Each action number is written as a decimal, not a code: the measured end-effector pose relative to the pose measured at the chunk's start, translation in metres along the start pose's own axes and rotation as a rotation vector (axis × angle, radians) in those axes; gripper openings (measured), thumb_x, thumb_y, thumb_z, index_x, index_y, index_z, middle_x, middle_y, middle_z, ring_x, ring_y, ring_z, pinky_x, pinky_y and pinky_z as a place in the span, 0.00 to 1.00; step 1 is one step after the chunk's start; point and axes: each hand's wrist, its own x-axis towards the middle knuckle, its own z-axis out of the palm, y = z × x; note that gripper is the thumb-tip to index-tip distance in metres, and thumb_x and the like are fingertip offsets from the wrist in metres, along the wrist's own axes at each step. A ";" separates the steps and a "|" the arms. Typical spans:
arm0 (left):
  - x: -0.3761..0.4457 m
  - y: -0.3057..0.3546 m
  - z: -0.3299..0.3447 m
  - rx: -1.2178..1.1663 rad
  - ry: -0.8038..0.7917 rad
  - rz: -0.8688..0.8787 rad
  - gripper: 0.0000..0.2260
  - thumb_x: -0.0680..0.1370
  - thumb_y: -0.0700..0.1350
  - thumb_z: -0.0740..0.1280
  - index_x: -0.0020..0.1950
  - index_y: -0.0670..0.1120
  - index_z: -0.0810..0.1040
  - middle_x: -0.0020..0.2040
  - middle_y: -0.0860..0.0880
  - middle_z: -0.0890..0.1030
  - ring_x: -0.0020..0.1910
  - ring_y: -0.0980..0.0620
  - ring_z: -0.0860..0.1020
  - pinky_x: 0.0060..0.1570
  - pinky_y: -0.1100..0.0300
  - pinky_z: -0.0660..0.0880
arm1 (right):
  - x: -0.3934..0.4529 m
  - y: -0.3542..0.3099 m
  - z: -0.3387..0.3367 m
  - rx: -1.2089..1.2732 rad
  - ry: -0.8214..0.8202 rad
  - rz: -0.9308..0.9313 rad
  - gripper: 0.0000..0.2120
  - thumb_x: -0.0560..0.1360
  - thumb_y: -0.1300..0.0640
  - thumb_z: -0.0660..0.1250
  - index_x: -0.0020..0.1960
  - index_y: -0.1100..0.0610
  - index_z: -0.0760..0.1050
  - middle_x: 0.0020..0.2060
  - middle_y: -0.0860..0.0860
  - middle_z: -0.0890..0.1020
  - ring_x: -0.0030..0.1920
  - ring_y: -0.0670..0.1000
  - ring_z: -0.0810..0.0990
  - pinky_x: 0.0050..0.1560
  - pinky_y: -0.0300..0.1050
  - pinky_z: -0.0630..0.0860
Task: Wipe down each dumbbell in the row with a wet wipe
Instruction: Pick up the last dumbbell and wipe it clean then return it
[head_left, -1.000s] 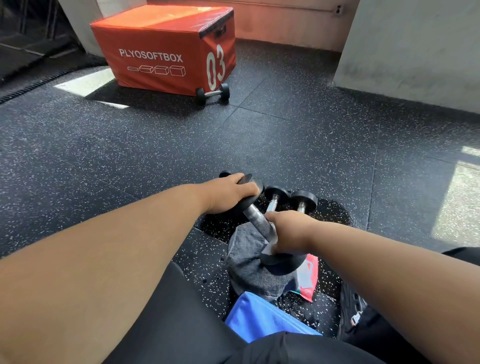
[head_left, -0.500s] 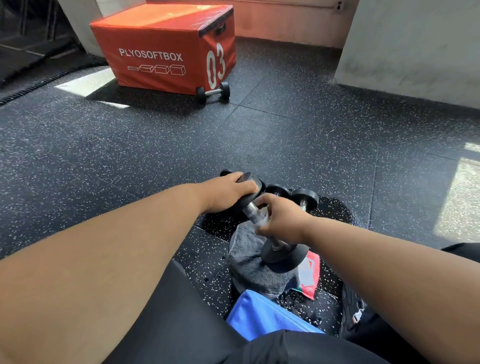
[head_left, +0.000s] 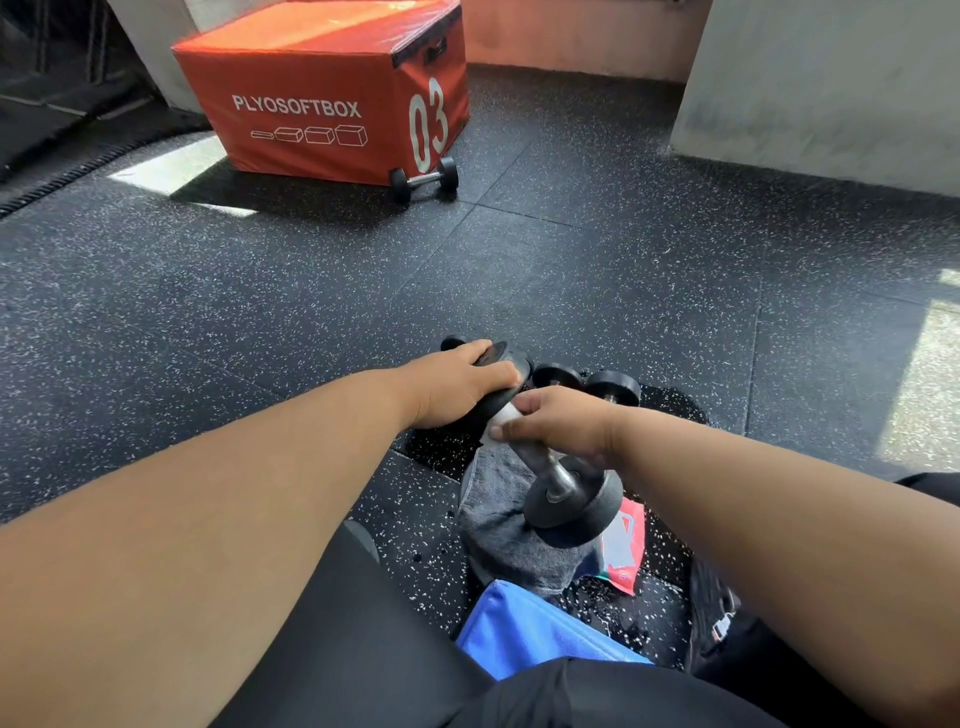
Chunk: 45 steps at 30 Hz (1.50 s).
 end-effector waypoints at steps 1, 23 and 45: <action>0.000 0.000 0.000 -0.002 0.000 0.003 0.51 0.65 0.76 0.61 0.86 0.61 0.58 0.83 0.47 0.69 0.77 0.44 0.70 0.77 0.45 0.64 | 0.000 -0.001 0.001 0.003 0.000 -0.007 0.09 0.77 0.54 0.77 0.43 0.56 0.80 0.33 0.54 0.79 0.38 0.54 0.77 0.44 0.47 0.74; 0.004 0.005 0.004 0.058 -0.002 0.052 0.51 0.64 0.79 0.62 0.85 0.65 0.58 0.80 0.46 0.71 0.74 0.42 0.74 0.75 0.44 0.69 | -0.012 -0.010 -0.001 -0.272 -0.108 0.021 0.13 0.77 0.48 0.68 0.51 0.58 0.82 0.29 0.63 0.84 0.35 0.52 0.81 0.57 0.46 0.81; -0.003 -0.002 0.002 0.030 -0.016 0.047 0.51 0.65 0.80 0.62 0.86 0.64 0.57 0.81 0.47 0.70 0.74 0.43 0.74 0.75 0.43 0.69 | -0.030 0.038 -0.011 -0.765 -0.146 0.255 0.13 0.73 0.42 0.77 0.50 0.46 0.77 0.53 0.48 0.86 0.58 0.54 0.83 0.66 0.52 0.77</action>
